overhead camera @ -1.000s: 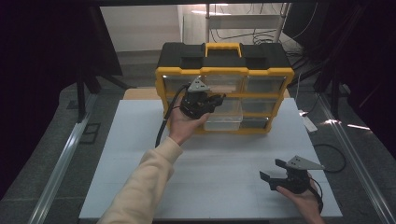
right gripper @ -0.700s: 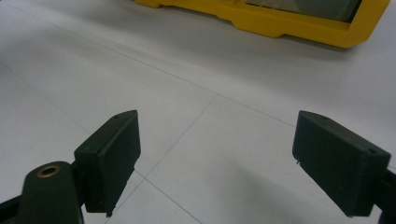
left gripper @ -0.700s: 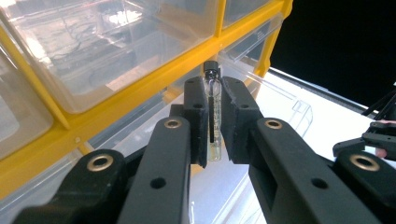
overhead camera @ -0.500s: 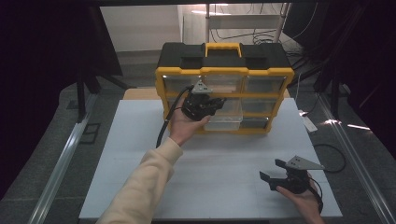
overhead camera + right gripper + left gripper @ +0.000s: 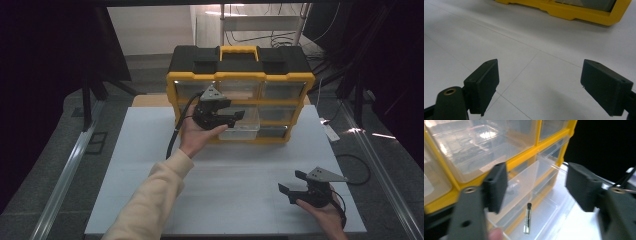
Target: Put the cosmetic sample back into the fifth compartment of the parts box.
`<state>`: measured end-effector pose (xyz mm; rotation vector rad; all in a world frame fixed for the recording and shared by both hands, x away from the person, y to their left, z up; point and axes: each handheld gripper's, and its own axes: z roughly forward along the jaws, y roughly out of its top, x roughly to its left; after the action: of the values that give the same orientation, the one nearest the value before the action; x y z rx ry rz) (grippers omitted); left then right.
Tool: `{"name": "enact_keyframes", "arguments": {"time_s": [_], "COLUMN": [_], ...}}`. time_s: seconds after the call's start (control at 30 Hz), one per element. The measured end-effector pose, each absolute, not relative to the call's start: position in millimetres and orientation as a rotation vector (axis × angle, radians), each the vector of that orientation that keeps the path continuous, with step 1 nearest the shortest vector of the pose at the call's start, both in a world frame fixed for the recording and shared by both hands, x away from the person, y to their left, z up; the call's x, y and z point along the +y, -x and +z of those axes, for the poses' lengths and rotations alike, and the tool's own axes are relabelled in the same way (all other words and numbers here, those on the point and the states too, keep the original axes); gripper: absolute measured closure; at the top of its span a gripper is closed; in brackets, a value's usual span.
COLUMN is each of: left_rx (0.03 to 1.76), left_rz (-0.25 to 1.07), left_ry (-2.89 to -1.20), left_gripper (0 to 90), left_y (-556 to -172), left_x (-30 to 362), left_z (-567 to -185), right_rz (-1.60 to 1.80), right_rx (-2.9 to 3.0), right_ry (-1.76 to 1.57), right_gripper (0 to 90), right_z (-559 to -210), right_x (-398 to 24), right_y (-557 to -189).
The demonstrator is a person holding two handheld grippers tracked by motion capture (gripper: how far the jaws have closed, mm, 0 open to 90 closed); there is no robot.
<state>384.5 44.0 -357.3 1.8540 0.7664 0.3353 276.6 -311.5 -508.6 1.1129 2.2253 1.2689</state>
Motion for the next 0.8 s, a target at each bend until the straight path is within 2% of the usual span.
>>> {"name": "enact_keyframes", "arguments": {"time_s": [0.17,0.47,0.8], "left_rx": [0.771,0.753,0.807], "left_rz": [0.329,0.309,0.365], "left_ry": [-1.843,-1.848,-1.870], "left_gripper": [16.1,14.7,14.5], "left_y": [-373.5,-346.4,-309.4], "left_x": [53.0,73.6,103.3], "left_z": [-359.1,-371.6,-410.0], "right_rz": [1.266,1.275,1.292], "right_rx": [2.214,2.221,2.236], "right_ry": [-1.125,-1.129,-1.097], "right_gripper": [15.3,15.3,15.3], "right_z": [-508.7,-510.0,-508.9], "right_x": [-313.0,-312.1,-308.6], "right_y": [-276.7,-277.7,-279.1]}}
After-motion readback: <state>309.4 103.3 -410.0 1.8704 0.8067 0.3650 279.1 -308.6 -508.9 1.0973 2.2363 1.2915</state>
